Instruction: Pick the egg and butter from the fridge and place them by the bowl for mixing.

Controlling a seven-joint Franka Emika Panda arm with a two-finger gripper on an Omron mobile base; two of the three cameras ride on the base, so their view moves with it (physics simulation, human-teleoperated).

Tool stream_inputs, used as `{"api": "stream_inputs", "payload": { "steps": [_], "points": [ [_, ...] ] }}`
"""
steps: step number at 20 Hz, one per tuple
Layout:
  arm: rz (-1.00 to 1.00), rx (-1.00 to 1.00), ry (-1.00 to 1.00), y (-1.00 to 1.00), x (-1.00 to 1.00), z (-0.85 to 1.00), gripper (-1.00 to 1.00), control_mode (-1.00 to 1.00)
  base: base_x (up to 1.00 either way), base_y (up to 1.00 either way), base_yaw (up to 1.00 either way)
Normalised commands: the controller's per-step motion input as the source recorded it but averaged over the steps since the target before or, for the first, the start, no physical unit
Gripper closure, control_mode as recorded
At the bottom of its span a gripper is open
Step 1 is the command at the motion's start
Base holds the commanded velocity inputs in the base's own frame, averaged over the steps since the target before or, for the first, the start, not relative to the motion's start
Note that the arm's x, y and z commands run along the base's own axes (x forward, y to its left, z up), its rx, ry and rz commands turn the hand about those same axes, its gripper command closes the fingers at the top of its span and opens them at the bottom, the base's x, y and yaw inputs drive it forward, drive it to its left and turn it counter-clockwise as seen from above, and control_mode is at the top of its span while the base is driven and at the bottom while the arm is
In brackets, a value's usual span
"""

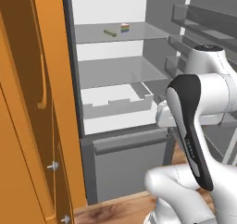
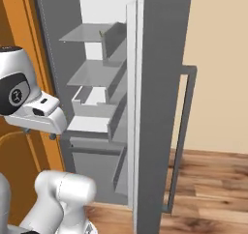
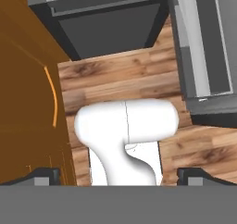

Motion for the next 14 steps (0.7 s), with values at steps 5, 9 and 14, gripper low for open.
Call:
{"api": "stream_inputs", "payload": {
  "steps": [5,9,14],
  "points": [
    [0.0,0.0,0.0,0.0,0.0,0.0,-1.0,1.0,0.68,0.3,0.0],
    [0.0,0.0,0.0,0.0,0.0,0.0,-1.0,1.0,0.63,0.29,0.0],
    [0.0,0.0,0.0,0.0,0.0,0.0,-1.0,1.0,0.49,0.3,0.0]
  ]
}}
